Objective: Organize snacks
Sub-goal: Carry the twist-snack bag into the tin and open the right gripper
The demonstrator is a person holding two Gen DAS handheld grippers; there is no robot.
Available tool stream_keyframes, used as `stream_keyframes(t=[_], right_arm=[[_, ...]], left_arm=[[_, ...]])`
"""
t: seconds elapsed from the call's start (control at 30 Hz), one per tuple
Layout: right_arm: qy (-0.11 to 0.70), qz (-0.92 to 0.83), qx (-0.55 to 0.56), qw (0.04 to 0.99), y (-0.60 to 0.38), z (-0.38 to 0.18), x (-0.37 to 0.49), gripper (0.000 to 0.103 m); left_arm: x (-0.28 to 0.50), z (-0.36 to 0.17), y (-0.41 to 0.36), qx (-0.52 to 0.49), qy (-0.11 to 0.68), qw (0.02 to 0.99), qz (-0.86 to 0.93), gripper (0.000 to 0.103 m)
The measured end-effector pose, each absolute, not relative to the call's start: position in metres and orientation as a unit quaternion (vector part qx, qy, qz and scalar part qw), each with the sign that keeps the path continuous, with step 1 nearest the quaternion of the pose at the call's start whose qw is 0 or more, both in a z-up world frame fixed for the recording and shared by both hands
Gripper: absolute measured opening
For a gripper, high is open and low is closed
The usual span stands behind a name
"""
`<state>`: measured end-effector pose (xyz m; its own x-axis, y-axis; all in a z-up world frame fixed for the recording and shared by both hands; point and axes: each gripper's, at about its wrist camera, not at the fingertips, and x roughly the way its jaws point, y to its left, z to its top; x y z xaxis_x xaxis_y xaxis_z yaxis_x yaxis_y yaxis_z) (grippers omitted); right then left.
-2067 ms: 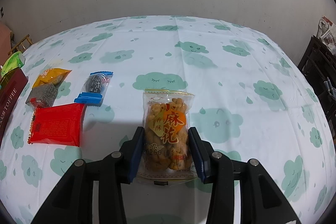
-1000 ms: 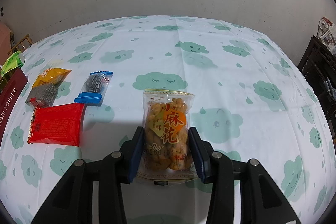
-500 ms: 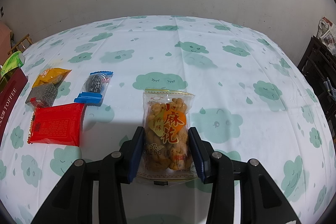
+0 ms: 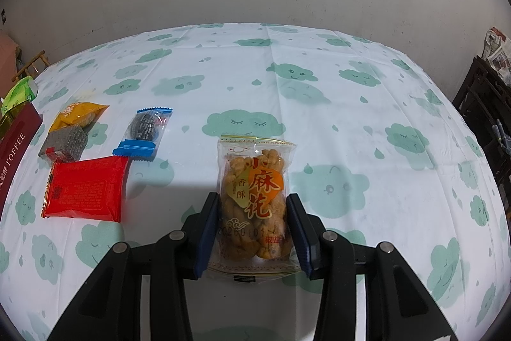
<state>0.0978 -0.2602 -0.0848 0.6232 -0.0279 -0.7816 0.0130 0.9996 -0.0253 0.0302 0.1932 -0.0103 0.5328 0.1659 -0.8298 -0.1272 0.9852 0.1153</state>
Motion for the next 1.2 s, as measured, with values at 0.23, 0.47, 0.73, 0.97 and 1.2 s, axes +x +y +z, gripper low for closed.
stream_keyframes(t=[0.23,0.47,0.73,0.97,1.2], right_arm=[[0.486,-0.008,-0.012,0.874,-0.262,-0.080,0.114,0.044],[0.530,-0.011,-0.011,0.848,-0.263,-0.079,0.128,0.042],[0.514,-0.043,-0.012,0.857,-0.254,-0.077,0.122,0.040],[0.485,-0.064,0.033,0.872,-0.256,-0.057,0.111,0.040],[0.459,-0.017,0.059,0.886,-0.224,-0.021,0.098,0.040]], left_arm=[[0.014,-0.012,0.201,-0.001,0.477,0.874,0.092,0.072],[0.009,-0.017,0.211,-0.014,0.481,0.871,0.098,0.073],[0.005,-0.019,0.215,-0.014,0.480,0.870,0.111,0.075],[0.002,-0.017,0.218,-0.013,0.473,0.872,0.121,0.081],[0.000,-0.016,0.219,-0.019,0.471,0.874,0.119,0.087]])
